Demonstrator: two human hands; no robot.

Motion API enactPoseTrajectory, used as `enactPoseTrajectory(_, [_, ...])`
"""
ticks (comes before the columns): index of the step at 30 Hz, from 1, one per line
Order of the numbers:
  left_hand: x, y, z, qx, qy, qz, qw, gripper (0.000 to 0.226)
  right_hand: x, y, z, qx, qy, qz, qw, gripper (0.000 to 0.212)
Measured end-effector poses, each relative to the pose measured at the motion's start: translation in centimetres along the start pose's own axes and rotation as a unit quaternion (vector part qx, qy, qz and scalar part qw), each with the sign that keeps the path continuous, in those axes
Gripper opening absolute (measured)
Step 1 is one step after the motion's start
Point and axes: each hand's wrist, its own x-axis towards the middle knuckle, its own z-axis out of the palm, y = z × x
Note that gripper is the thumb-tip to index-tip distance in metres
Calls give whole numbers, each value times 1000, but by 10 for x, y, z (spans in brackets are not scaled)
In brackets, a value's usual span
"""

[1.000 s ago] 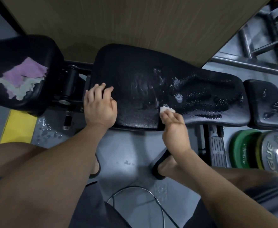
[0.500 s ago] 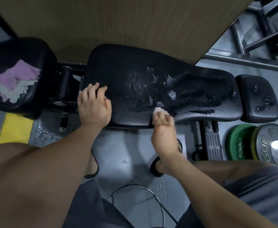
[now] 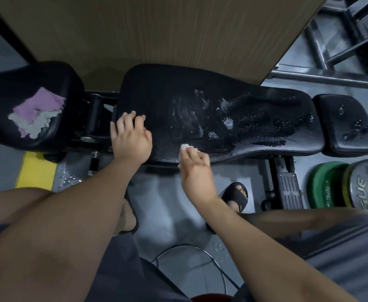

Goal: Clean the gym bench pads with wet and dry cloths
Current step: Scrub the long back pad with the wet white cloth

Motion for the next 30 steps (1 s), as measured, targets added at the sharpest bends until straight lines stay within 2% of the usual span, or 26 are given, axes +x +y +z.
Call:
enactPoseTrajectory(4, [4, 0, -4, -3, -28, 9, 1000, 43, 11, 13, -7, -12, -51, -74, 996, 57])
enactPoseTrajectory(8, [19, 2, -4, -30, -1, 12, 999, 39, 27, 29, -15, -32, -51, -30, 998, 64])
enactPoseTrajectory(11, [28, 10, 2, -51, 6, -9, 999, 42, 38, 32, -17, -41, -80, -87, 992, 69])
enactPoseTrajectory(14, [27, 13, 8, -28, 16, -24, 999, 45, 71, 45, -25, -66, -92, -134, 984, 67])
enactPoseTrajectory(17, [26, 14, 11, -25, 17, -40, 999, 48, 130, 52, -24, -115, -68, -99, 986, 66])
enactPoseTrajectory(20, [28, 14, 11, -17, 11, -54, 998, 52, 145, 40, -22, -98, -63, -81, 990, 64])
enactPoseTrajectory(25, [30, 14, 11, -7, 3, -58, 998, 55, 96, 34, -32, -43, -163, -238, 956, 64])
enactPoseTrajectory(27, [30, 13, 13, -5, 7, -58, 998, 56, 131, 47, -26, -67, -128, -249, 958, 63])
enactPoseTrajectory(30, [30, 12, 14, -3, 12, -59, 998, 56, 182, 46, -16, -99, -57, -156, 981, 57])
